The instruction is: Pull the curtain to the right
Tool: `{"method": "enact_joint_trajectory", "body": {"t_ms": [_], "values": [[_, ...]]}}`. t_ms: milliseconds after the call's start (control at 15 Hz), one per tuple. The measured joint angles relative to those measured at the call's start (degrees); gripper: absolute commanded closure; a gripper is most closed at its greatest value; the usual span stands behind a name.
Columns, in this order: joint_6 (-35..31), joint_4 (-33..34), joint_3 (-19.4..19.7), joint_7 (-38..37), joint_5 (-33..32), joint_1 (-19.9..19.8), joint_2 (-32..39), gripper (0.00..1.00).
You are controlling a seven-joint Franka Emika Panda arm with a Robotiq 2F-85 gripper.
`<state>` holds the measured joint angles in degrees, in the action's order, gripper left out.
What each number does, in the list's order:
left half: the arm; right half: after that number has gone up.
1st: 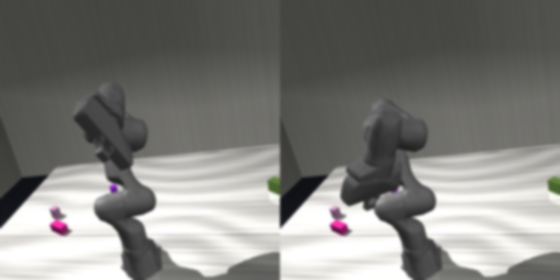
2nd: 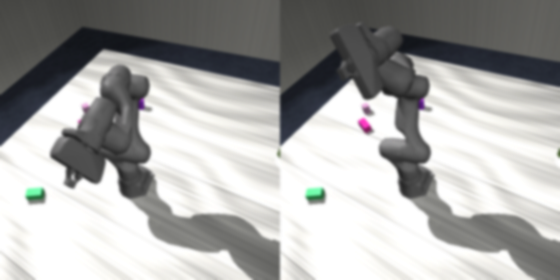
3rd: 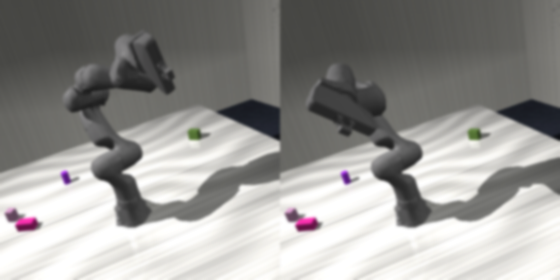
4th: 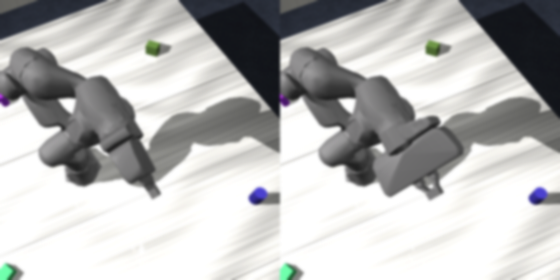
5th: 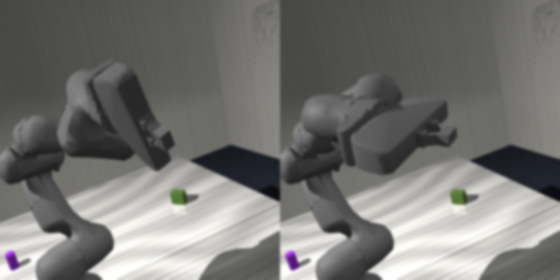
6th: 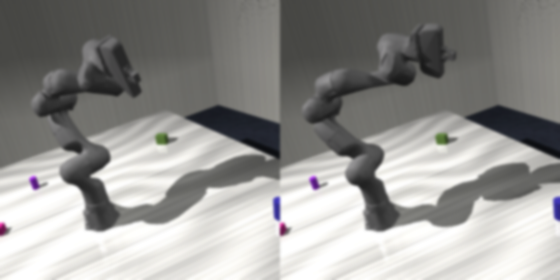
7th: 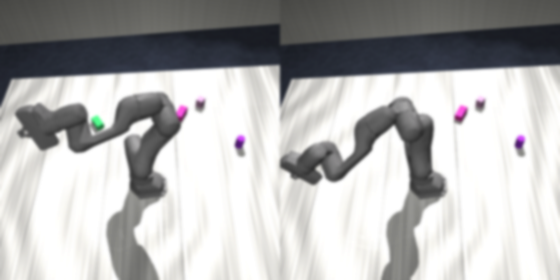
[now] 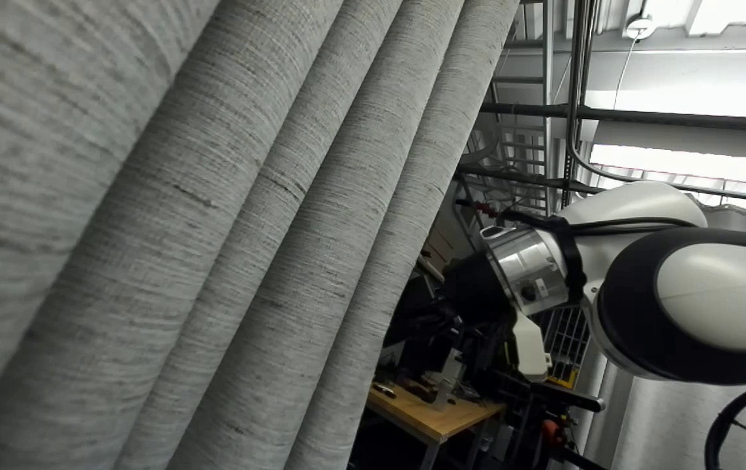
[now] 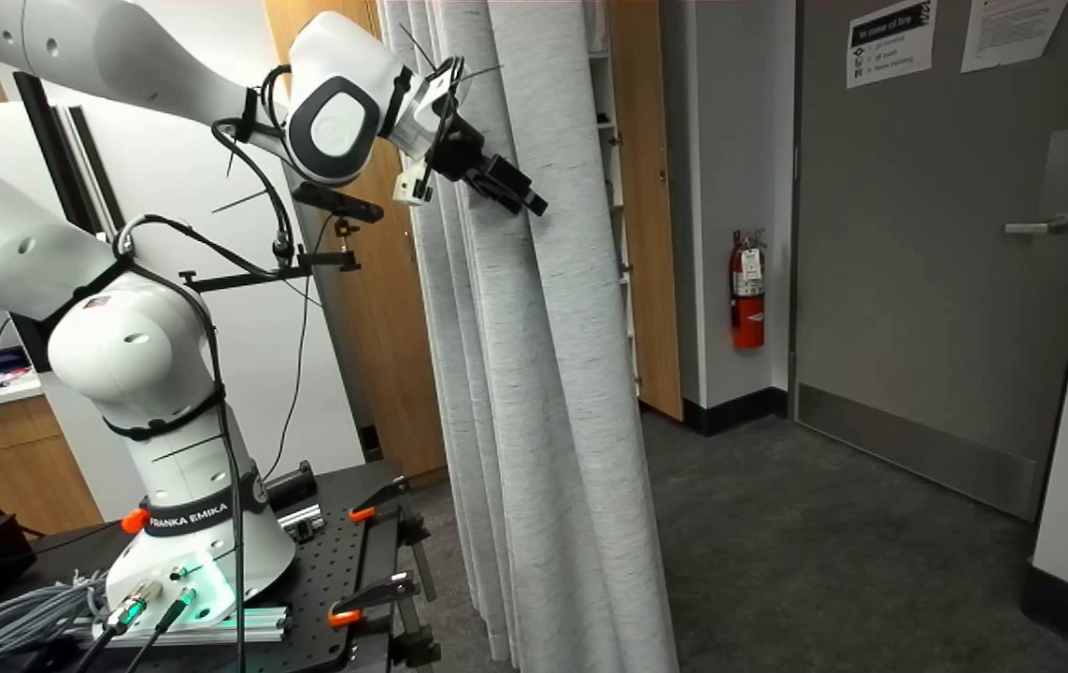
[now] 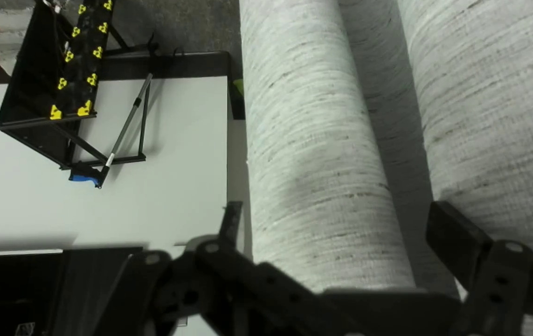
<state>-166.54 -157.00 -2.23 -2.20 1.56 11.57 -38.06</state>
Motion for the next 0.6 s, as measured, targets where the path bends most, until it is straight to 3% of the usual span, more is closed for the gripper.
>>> {"method": "enact_joint_trajectory", "body": {"t_ms": [600], "values": [[-1.6, 2.0, -0.6, 2.5, -0.3, 0.0, -1.2, 0.0]]}}
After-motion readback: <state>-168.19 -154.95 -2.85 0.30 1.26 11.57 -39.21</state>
